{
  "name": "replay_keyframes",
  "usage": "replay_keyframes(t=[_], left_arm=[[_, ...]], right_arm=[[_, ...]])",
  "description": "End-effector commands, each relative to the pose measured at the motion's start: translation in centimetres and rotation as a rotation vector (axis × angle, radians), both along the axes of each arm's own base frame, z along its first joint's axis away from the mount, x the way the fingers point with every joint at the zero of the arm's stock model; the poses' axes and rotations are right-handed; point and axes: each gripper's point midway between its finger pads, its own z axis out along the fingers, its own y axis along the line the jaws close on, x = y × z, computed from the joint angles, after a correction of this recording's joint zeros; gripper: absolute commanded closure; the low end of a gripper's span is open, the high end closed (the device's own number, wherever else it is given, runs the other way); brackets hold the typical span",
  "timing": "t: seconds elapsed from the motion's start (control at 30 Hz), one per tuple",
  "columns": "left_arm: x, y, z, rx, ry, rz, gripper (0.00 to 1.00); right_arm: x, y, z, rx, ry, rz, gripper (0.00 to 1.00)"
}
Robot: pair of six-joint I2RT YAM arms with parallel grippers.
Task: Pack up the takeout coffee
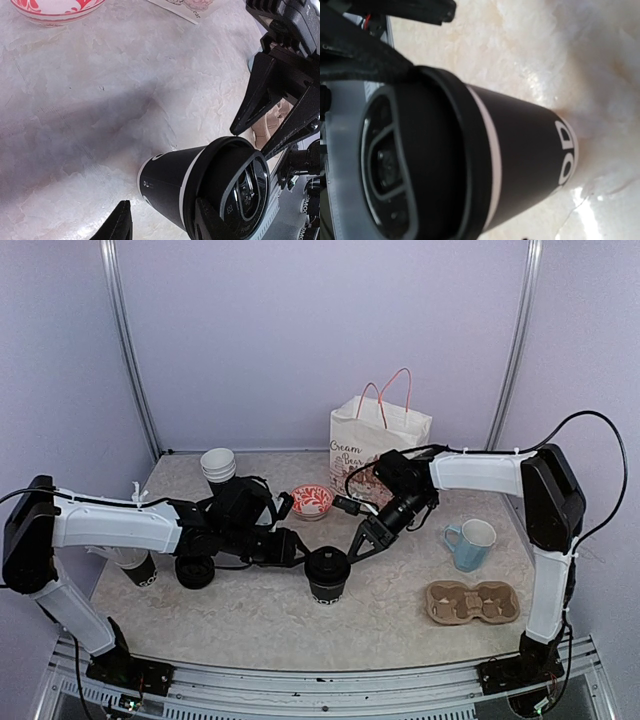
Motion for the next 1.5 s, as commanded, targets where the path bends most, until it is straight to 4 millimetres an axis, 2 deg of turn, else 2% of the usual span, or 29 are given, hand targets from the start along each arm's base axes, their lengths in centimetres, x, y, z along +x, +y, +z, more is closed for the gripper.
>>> replay_keyframes(t=[0.0, 0.13, 0.2, 0.3, 0.5, 0.53, 0.57, 0.6, 0.63, 0.67, 0.7, 0.73, 0.77, 0.87, 0.9, 1.0, 1.1, 1.17, 1.2, 1.23, 1.3, 1.37, 1.47], left_arm=[[-1.7, 0.7, -2.6, 0.109, 0.045, -0.028, 0.58], [-1.1, -0.5, 1.3, 0.058, -0.056, -0.042, 0.57], [-0.7, -1.0, 3.6, 0.021, -0.103, -0.039, 0.55], [0.0, -1.4, 6.8, 0.000, -0.167, -0.042, 0.51], [2.4, -1.1, 11.9, 0.066, -0.330, -0.051, 0.48], [2.7, -1.2, 13.4, 0.059, -0.375, -0.055, 0.46], [2.9, -1.3, 14.8, 0.050, -0.417, -0.060, 0.42], [3.1, -1.3, 16.9, 0.033, -0.477, -0.071, 0.08], [3.2, -1.2, 18.9, 0.013, -0.529, -0.072, 0.02], [3.7, -0.8, 20.3, 0.015, -0.572, -0.047, 0.01], [4.3, -0.1, 21.7, 0.021, -0.613, -0.012, 0.01], [4.9, 0.4, 22.8, 0.030, -0.653, 0.009, 0.01], [5.6, 1.1, 24.0, 0.037, -0.701, 0.035, 0.01], [6.9, 2.1, 26.9, 0.071, -0.848, 0.057, 0.01], [7.0, 2.2, 27.8, 0.074, -0.901, 0.052, 0.01], [6.6, 2.0, 30.3, 0.051, -1.023, 0.021, 0.01], [7.0, 2.6, 31.9, 0.043, -1.061, 0.089, 0.01], [8.4, 5.4, 32.2, 0.055, -1.063, 0.288, 0.01], [9.4, 7.9, 31.5, 0.067, -1.040, 0.414, 0.01], [9.9, 8.8, 30.8, 0.053, -1.022, 0.435, 0.01], [10.3, 9.6, 29.8, 0.049, -1.013, 0.379, 0.01], [9.9, 10.9, 29.6, 0.010, -1.015, 0.378, 0.01], [8.7, 11.1, 29.6, -0.045, -1.052, 0.322, 0.01]], right_arm=[[1.9, -2.0, -4.1, -0.192, -0.171, 0.005, 0.60], [1.5, -0.8, 2.2, -0.022, -0.254, 0.038, 0.46], [1.4, -1.0, 4.1, -0.004, -0.302, 0.049, 0.38], [1.5, -1.4, 6.3, 0.018, -0.377, 0.052, 0.31], [1.5, -1.6, 10.4, 0.085, -0.519, 0.091, 0.29], [1.6, -1.6, 11.4, 0.097, -0.561, 0.092, 0.29], [1.8, -1.7, 12.5, 0.115, -0.610, 0.094, 0.28], [2.1, -1.8, 13.9, 0.132, -0.675, 0.087, 0.28], [2.5, -1.9, 15.1, 0.143, -0.737, 0.072, 0.26], [3.2, -1.8, 16.5, 0.168, -0.820, 0.051, 0.20], [3.6, -2.1, 17.3, 0.171, -0.880, 0.033, 0.08], [4.3, -2.1, 18.8, 0.198, -0.971, -0.001, 0.01], [4.7, -2.3, 19.6, 0.215, -1.038, -0.028, 0.00], [3.8, -1.9, 18.8, 0.261, -1.061, 0.056, 0.00], [3.4, -1.5, 18.1, 0.272, -1.045, 0.122, 0.01], [2.6, -0.4, 15.8, 0.241, -1.007, 0.226, 0.12], [1.7, 0.6, 13.8, 0.201, -1.030, 0.303, 0.12], [0.7, 1.4, 12.4, 0.175, -1.037, 0.358, 0.08], [0.4, 1.8, 11.7, 0.157, -1.039, 0.376, 0.06], [0.1, 2.2, 11.0, 0.140, -1.033, 0.395, 0.04], [-0.5, 2.8, 9.8, 0.108, -1.013, 0.441, 0.01], [-0.7, 3.2, 8.6, 0.075, -0.998, 0.469, 0.01], [-0.7, 3.6, 7.3, 0.030, -0.986, 0.497, 0.00]])
